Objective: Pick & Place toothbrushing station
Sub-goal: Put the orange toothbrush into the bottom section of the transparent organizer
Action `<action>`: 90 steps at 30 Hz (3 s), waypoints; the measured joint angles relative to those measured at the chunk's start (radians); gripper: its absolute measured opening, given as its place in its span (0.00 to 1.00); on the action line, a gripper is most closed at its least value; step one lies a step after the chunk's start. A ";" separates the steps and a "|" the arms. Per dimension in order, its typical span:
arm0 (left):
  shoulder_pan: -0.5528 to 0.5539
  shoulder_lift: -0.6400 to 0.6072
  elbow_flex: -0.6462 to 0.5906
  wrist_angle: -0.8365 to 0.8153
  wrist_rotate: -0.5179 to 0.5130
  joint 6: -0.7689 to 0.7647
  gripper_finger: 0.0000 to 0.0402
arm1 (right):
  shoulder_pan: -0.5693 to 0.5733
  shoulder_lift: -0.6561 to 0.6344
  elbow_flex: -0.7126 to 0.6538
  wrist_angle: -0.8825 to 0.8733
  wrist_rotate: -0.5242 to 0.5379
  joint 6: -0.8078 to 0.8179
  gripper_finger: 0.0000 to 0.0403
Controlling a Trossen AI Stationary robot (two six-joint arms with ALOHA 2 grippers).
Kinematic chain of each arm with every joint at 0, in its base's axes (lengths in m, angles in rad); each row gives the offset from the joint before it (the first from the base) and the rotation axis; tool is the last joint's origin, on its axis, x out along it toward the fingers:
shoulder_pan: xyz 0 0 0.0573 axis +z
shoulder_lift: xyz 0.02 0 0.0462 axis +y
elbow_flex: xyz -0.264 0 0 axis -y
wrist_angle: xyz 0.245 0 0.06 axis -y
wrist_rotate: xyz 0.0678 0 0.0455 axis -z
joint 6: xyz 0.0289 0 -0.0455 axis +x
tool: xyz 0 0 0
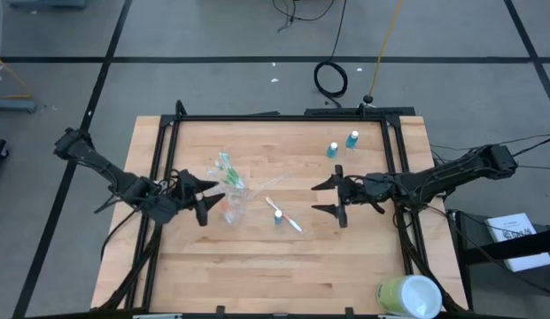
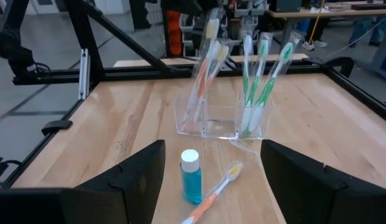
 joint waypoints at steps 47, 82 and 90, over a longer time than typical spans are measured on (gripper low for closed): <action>0.048 0.032 -0.032 0.528 0.114 0.610 0.58 | 0.185 0.790 0.402 -0.338 0.260 0.358 0.63; 0.074 0.097 -0.033 0.545 0.125 0.578 0.58 | 0.146 0.820 0.402 -0.533 0.233 0.328 0.27; 0.074 0.097 -0.033 0.540 0.125 0.576 0.58 | 0.145 0.800 0.401 -0.530 0.234 0.313 0.16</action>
